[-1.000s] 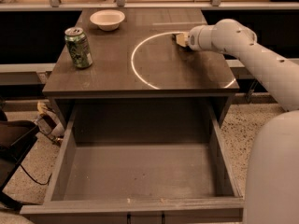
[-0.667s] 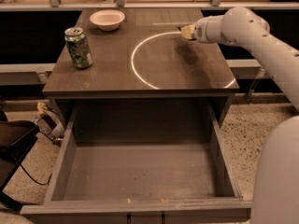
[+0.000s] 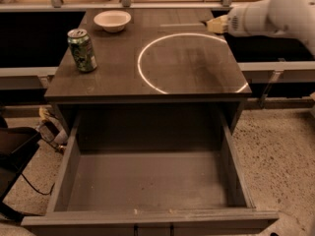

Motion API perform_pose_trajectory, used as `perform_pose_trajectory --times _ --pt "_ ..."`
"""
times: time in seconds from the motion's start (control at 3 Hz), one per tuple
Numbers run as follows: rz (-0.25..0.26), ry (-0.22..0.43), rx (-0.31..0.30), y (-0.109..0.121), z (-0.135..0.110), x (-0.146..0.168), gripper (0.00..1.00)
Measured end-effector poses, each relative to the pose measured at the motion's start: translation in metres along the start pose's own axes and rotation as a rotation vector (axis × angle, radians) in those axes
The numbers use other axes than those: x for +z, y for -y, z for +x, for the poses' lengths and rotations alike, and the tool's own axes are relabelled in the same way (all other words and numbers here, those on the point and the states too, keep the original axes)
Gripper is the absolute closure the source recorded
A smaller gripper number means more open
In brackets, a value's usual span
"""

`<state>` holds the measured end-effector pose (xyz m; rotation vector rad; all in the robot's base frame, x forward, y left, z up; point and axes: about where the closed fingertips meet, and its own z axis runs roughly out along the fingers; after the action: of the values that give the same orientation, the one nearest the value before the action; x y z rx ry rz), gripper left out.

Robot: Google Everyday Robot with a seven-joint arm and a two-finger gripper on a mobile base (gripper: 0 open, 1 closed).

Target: Place rxbar chocolate into top drawer

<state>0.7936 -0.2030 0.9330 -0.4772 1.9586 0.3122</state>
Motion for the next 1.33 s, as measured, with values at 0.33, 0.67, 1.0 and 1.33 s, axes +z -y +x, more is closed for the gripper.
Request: perform_pose_trajectory --times 0.33,0.67,1.0,1.33 --pt "0.015 0.017 -0.024 -0.005 0.002 -0.052 1.0" --pt "0.027 0.028 -0.057 -0.026 0.019 -0.096 1.0" --pt "0.002 0.016 -0.083 -0.063 0.052 -0.122 1.0" --pt "0.004 0.011 -0.091 -0.1 0.09 -0.158 1.0"
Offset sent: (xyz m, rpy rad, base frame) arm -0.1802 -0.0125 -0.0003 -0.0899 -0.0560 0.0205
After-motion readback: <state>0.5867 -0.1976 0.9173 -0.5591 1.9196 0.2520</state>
